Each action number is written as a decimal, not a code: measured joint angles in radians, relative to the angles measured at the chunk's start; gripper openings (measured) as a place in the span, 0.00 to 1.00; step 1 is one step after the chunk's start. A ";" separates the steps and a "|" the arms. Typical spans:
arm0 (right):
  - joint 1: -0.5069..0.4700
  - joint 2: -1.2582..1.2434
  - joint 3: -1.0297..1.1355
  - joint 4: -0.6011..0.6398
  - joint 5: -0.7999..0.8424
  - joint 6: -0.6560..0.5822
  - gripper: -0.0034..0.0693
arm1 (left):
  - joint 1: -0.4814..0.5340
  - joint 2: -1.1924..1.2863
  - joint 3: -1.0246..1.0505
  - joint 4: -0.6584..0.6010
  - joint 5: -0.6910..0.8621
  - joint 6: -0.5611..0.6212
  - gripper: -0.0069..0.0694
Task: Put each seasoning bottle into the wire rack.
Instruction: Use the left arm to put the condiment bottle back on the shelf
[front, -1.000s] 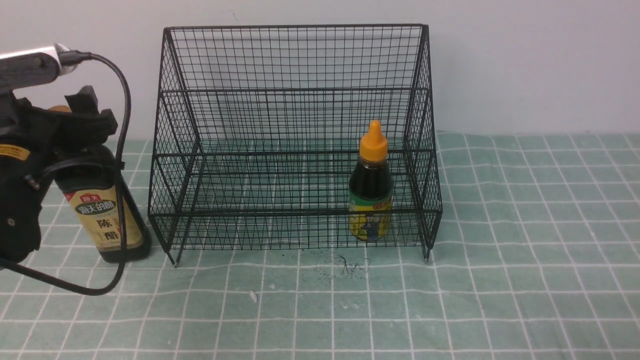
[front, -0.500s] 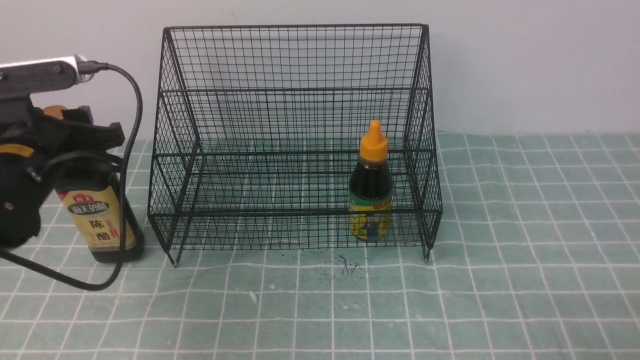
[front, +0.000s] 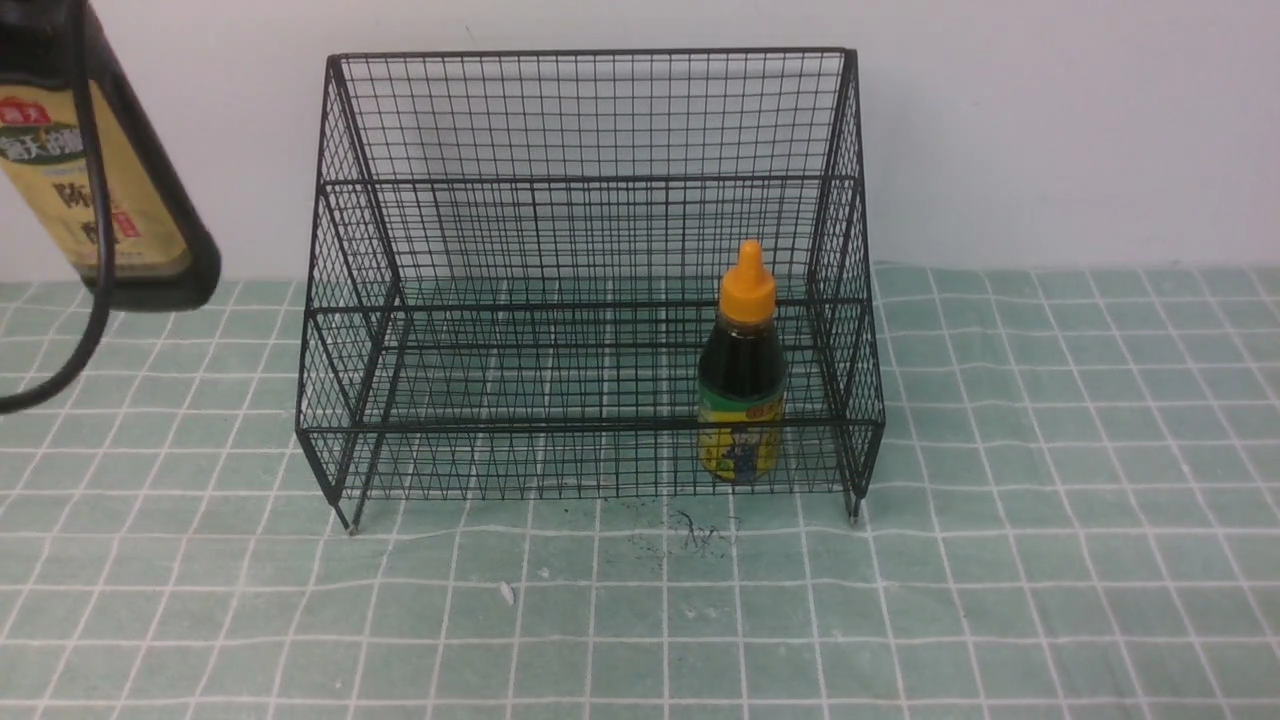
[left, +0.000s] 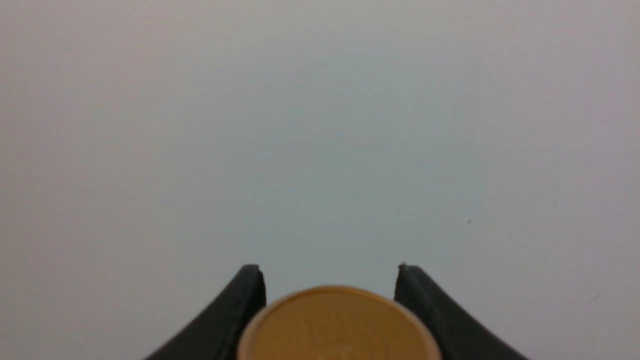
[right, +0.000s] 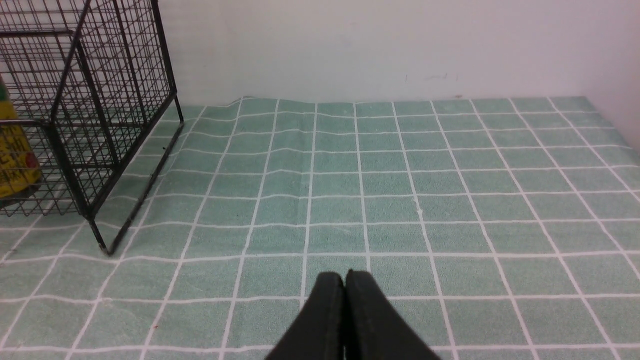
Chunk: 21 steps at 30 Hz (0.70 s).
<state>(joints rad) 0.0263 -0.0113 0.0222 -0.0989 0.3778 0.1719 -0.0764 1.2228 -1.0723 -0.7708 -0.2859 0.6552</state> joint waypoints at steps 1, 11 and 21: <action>0.000 0.000 0.000 0.000 0.000 0.000 0.03 | -0.015 0.010 -0.020 -0.019 0.002 0.011 0.48; 0.000 0.000 0.000 0.000 0.000 0.000 0.03 | -0.240 0.183 -0.172 -0.290 -0.168 0.296 0.48; 0.000 0.000 0.000 0.000 0.000 0.000 0.03 | -0.305 0.395 -0.294 -0.370 -0.247 0.387 0.48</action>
<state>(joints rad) 0.0263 -0.0113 0.0222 -0.0989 0.3778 0.1719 -0.3817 1.6182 -1.3662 -1.1407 -0.5331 1.0427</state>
